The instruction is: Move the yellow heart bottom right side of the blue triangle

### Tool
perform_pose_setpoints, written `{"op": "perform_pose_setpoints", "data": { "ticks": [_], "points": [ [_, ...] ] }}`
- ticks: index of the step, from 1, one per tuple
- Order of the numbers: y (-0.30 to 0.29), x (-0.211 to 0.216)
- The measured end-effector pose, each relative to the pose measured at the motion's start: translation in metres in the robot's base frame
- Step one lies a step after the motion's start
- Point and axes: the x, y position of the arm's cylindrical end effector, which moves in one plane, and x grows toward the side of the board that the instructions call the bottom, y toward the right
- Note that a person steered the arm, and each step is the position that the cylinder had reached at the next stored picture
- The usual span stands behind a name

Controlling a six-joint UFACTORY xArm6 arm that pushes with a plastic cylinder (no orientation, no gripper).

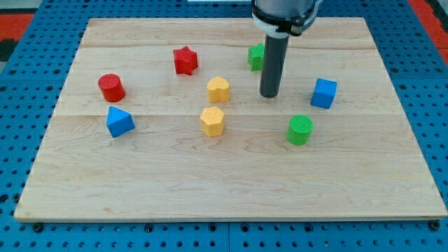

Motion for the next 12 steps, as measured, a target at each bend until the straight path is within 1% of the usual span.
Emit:
{"op": "perform_pose_setpoints", "data": {
  "ticks": [2, 3, 4, 5, 6, 7, 8, 9, 10, 11, 12],
  "points": [
    [-0.041, -0.003],
    [-0.111, 0.016],
    [-0.102, 0.008],
    [-0.078, -0.028],
    [-0.159, -0.023],
    [-0.177, 0.010],
    [-0.180, 0.022],
    [-0.146, -0.025],
    [-0.151, 0.011],
    [-0.191, 0.031],
    [-0.185, 0.057]
  ]
}}
